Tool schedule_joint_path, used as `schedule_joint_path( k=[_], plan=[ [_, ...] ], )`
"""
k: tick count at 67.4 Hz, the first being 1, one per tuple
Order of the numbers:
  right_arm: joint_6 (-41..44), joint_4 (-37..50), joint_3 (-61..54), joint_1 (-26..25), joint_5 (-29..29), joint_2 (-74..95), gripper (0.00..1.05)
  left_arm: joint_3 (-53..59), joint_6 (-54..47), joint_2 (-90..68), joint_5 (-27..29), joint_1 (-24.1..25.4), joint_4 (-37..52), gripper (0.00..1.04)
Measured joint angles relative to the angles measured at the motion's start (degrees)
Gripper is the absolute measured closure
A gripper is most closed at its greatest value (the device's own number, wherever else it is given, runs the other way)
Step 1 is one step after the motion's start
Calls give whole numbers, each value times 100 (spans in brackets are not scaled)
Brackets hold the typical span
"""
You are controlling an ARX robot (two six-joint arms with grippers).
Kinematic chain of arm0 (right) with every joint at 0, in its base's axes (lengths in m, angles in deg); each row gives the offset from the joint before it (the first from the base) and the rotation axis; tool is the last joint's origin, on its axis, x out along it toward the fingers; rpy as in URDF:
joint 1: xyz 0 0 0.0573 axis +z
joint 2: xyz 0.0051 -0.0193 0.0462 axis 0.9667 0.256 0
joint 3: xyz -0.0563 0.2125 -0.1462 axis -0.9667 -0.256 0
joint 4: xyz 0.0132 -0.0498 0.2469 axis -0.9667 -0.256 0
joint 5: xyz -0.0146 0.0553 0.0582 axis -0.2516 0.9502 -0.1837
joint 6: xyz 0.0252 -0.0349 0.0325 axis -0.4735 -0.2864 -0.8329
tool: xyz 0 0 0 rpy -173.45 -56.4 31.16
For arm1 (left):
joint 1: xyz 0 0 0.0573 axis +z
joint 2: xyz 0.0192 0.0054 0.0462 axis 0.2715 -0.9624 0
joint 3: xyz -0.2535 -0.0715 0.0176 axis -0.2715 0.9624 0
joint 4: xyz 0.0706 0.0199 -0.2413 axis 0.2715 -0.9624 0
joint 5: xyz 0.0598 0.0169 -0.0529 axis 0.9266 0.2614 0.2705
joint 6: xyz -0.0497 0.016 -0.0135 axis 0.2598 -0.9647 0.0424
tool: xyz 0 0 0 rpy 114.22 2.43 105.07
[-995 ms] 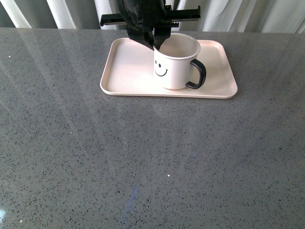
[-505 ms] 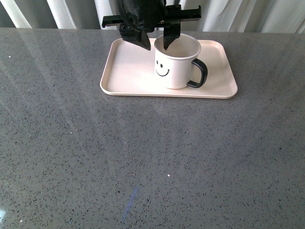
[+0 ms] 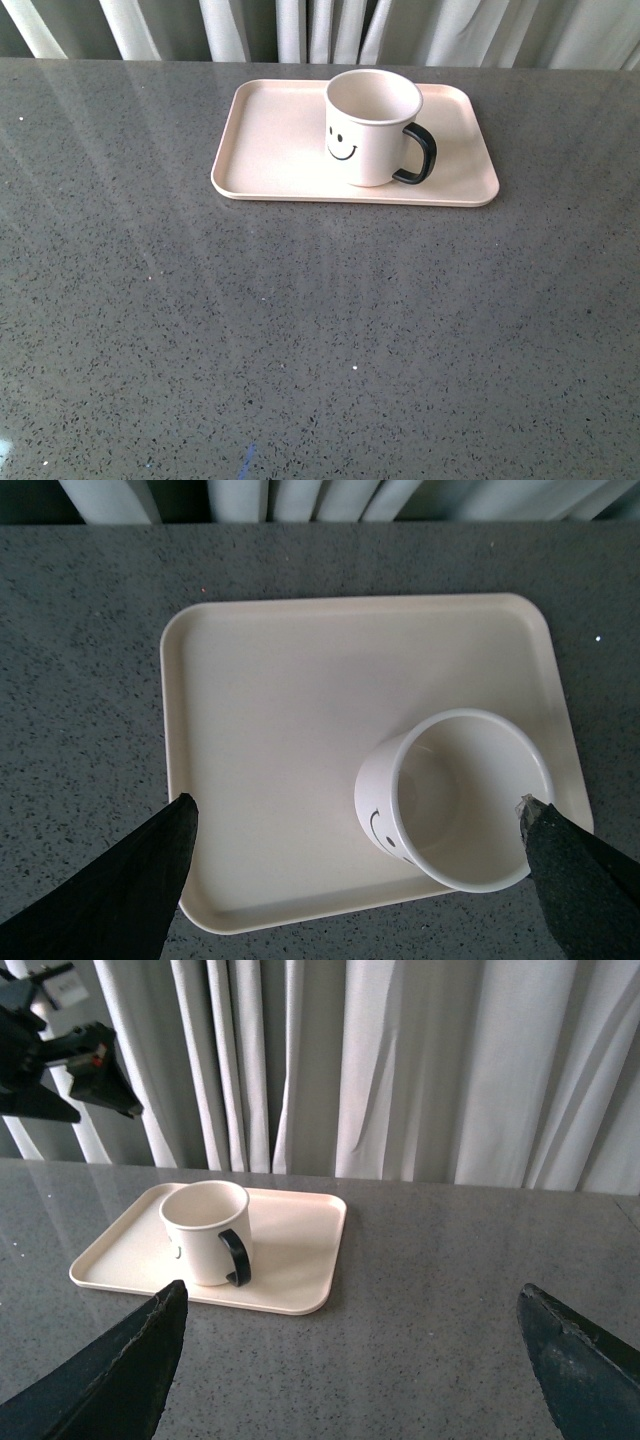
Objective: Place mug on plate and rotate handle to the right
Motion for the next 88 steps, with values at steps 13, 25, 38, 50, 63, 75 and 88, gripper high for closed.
schedule_joint_path(
  k=[13, 25, 38, 50, 63, 75, 88],
  plan=[
    [0, 0, 0, 0, -2, 0, 9, 2999, -1088, 1231, 1891, 256, 4800, 35],
    [0, 0, 0, 0, 2, 0, 9, 5939, -1449, 2820, 1506, 1043, 7552, 80],
    [0, 0, 0, 0, -2, 0, 9, 7086, -1493, 3604, 1113, 1316, 7709, 103],
    [0, 0, 0, 0, 0, 0, 9, 7912, -1504, 4516, 887, 1626, 7676, 103],
    [0, 0, 0, 0, 0, 0, 9, 8459, -1506, 5340, 654, 1808, 7368, 103],
    [0, 0, 0, 0, -4, 0, 9, 8933, -1510, 5755, 245, 2229, 7361, 103],
    [0, 0, 0, 0, -2, 0, 9, 9123, -1512, 6793, 203, 2280, 6570, 103]
  ],
)
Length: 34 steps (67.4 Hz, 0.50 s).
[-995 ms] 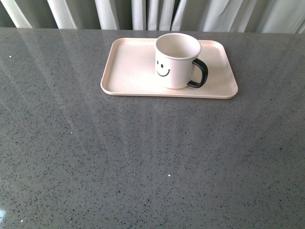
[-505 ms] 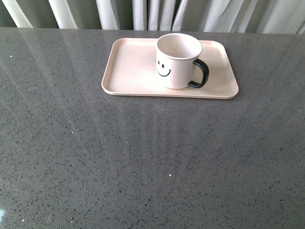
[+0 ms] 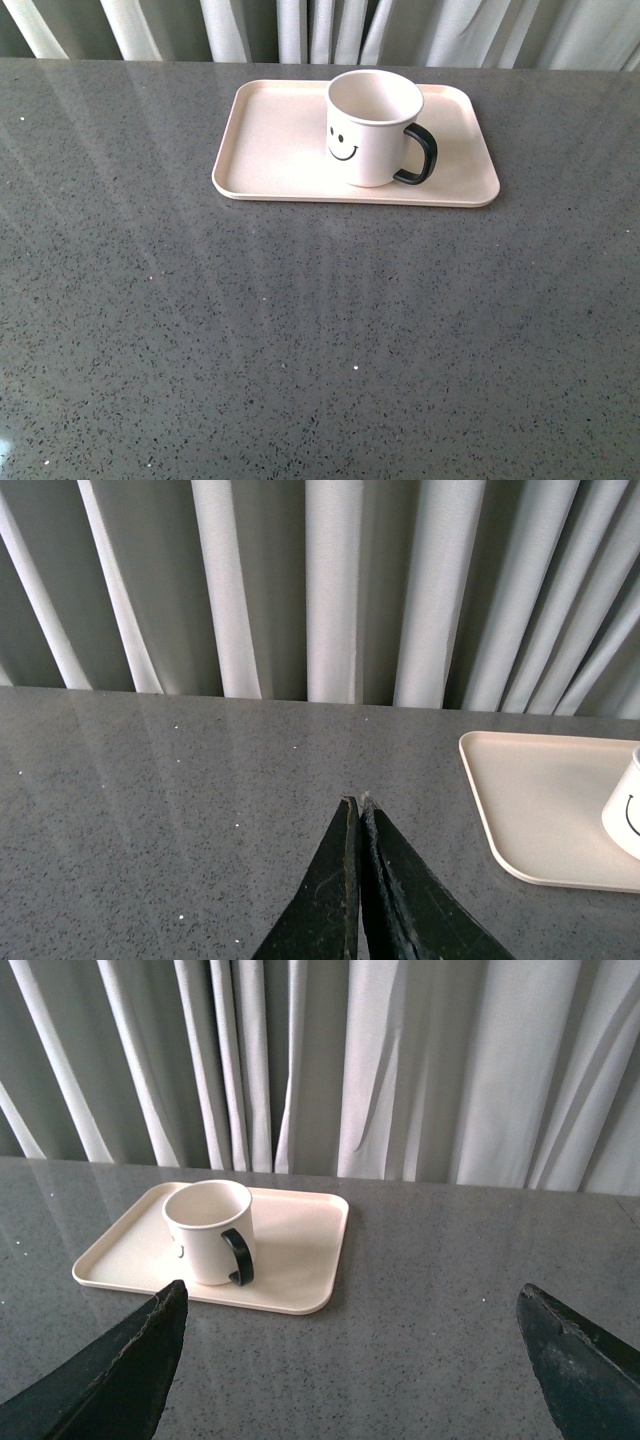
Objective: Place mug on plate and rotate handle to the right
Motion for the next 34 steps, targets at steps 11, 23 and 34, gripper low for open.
schedule_joint_path(
  k=[11, 23, 34],
  plan=[
    [0, 0, 0, 0, 2, 0, 9, 109, 0, 732, 0, 0, -610, 103],
    [0, 0, 0, 0, 2, 0, 9, 138, -2, 1508, 0, 0, -1307, 103],
    [0, 0, 0, 0, 2, 0, 9, 140, -2, 2055, 0, 0, -1808, 103]
  ],
)
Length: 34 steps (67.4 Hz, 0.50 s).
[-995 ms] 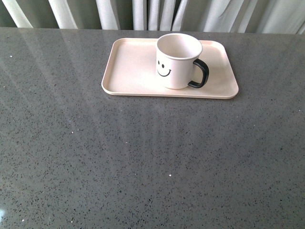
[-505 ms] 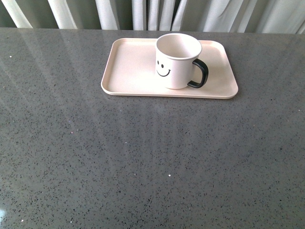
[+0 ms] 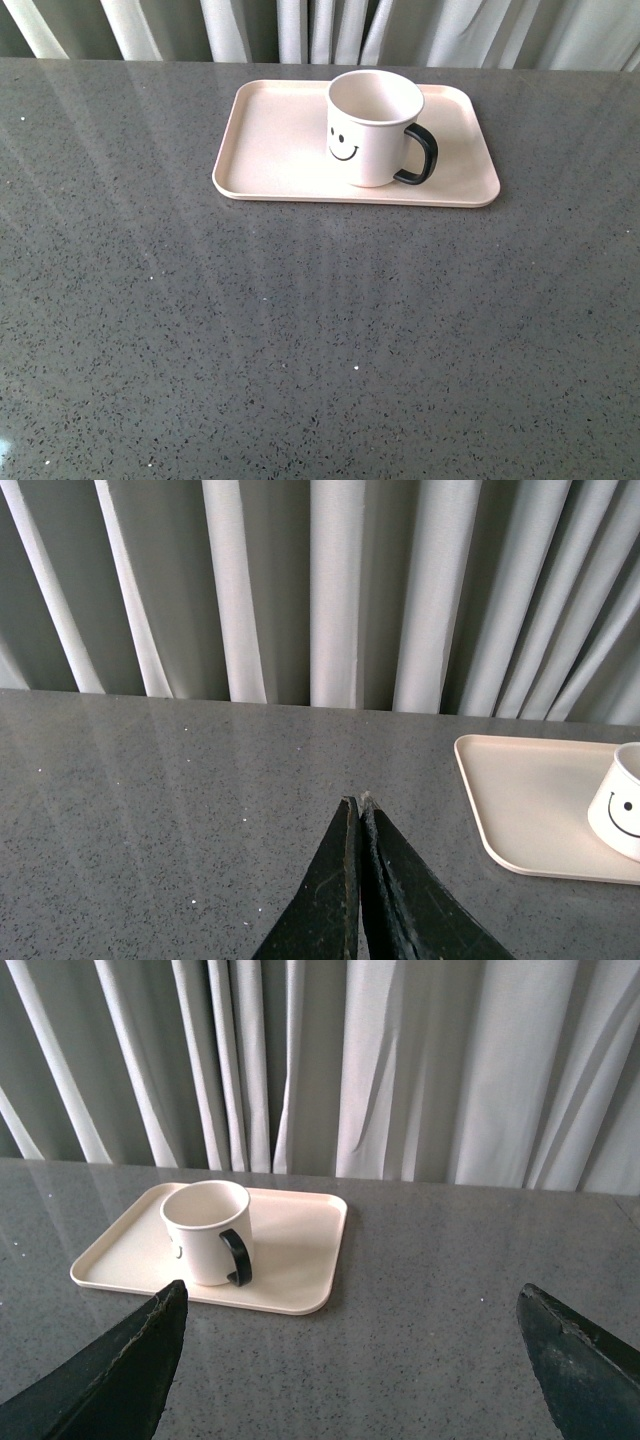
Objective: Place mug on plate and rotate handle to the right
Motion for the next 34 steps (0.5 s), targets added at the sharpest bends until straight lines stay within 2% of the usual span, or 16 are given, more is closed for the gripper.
schedule_joint_path(
  k=[34],
  plan=[
    [0, 0, 0, 0, -2, 0, 9, 0, 0, 1436, 0, 0, -1397, 103]
  ],
)
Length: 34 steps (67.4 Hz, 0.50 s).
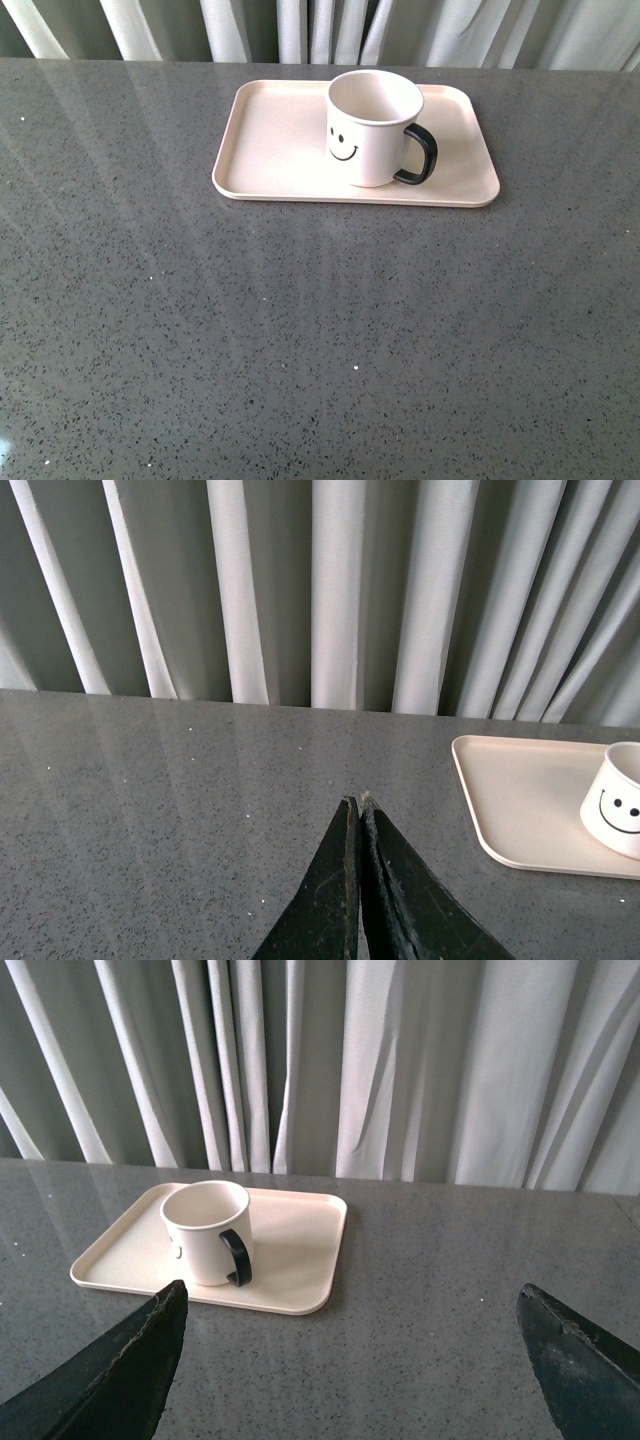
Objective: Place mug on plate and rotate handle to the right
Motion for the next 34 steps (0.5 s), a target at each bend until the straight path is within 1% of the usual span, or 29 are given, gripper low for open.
schedule_joint_path(
  k=[20, 25, 27, 34],
  plan=[
    [0, 0, 0, 0, 2, 0, 9, 0, 0, 428, 0, 0, -431, 103],
    [0, 0, 0, 0, 0, 0, 9, -2, -2, 1034, 0, 2, -1233, 103],
    [0, 0, 0, 0, 0, 0, 9, -2, -2, 1196, 0, 2, -1370, 103],
    [0, 0, 0, 0, 0, 0, 9, -2, -7, 1331, 7, 2, -1432, 103]
  ],
)
